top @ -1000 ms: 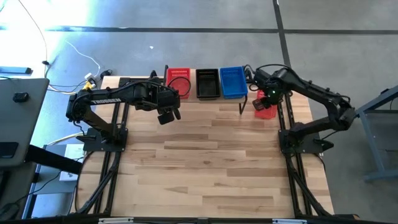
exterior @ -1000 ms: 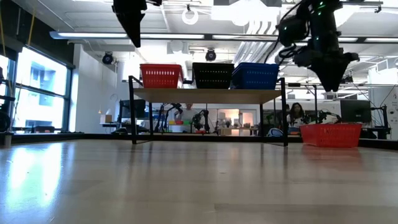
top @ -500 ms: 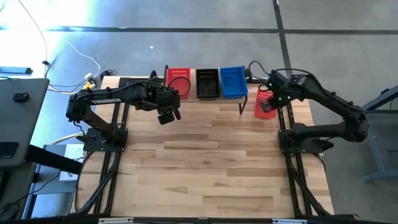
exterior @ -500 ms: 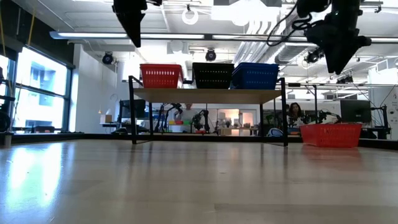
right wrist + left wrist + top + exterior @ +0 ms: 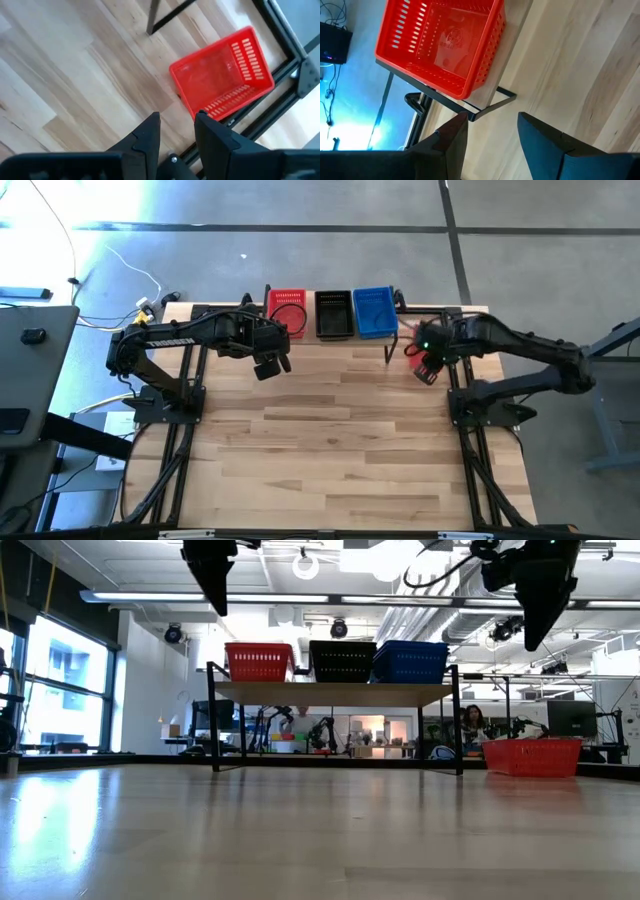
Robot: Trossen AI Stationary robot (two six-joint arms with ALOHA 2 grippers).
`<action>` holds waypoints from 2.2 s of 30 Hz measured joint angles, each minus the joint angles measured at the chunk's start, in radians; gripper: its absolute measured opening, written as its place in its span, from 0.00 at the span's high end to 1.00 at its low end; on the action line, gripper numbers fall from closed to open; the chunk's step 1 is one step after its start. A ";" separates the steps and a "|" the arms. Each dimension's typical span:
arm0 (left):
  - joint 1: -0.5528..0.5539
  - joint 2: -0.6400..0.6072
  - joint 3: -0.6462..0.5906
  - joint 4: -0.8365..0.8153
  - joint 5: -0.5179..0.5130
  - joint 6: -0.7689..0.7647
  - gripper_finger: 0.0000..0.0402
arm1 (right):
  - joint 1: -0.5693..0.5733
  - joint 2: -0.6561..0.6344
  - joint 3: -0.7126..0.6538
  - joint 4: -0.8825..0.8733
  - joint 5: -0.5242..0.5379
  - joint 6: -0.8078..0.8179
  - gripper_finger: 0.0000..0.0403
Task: Stack baskets on shelf by color
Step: Stack the red bin on top of the stacked red bins on the shelf
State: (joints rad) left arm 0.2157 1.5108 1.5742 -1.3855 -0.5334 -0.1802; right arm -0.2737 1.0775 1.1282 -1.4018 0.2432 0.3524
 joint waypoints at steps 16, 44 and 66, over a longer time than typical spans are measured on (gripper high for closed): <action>0.000 0.000 0.000 0.041 0.000 0.000 0.60 | 0.337 0.174 0.000 -0.055 0.227 0.091 0.73; 0.000 0.000 0.000 0.104 -0.001 0.061 0.60 | 0.255 0.438 0.000 -0.023 0.174 0.098 0.64; 0.000 0.000 0.000 0.101 -0.001 0.097 0.60 | 0.254 0.711 0.000 -0.090 0.191 0.322 0.61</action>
State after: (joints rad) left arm 0.2157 1.5108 1.5742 -1.2846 -0.5346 -0.0833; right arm -0.0196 1.7883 1.1286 -1.4916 0.4345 0.6741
